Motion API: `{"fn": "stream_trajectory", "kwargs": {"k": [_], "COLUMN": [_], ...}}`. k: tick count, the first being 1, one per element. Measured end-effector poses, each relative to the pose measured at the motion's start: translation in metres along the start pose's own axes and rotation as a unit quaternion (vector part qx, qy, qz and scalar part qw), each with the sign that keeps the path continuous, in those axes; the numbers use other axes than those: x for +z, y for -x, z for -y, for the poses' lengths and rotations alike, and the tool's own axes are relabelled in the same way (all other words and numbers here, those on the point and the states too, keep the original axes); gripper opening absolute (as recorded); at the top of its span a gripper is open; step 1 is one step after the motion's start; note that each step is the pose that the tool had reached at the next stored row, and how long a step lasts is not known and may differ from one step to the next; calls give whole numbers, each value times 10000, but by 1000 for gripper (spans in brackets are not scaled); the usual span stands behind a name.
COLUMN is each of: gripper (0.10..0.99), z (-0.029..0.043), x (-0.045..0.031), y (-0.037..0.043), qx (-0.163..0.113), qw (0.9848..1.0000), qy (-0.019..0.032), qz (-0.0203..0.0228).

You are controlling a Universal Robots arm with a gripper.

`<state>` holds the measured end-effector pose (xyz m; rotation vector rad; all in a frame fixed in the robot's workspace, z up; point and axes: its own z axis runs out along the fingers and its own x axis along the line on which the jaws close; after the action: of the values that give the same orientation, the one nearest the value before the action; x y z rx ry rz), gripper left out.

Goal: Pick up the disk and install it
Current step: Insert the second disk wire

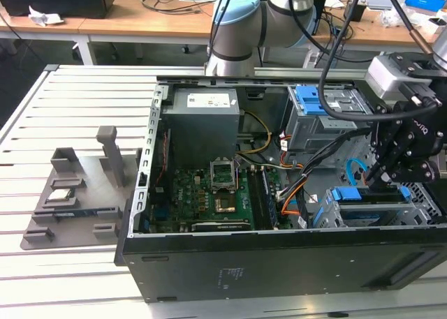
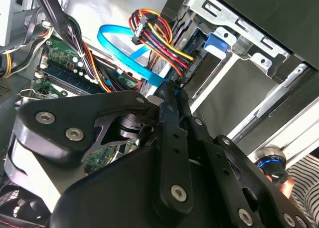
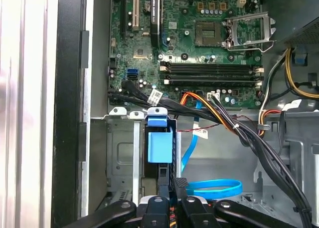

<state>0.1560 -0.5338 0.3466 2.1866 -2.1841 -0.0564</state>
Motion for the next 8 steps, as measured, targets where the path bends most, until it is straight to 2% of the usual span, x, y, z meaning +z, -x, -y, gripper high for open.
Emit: {"fn": "stream_trajectory", "kwargs": {"k": [8], "gripper": [161], "z": [-3], "x": [28], "y": [-8], "qx": [-37], "qw": [10000], "qy": [0], "qz": [-2]}}
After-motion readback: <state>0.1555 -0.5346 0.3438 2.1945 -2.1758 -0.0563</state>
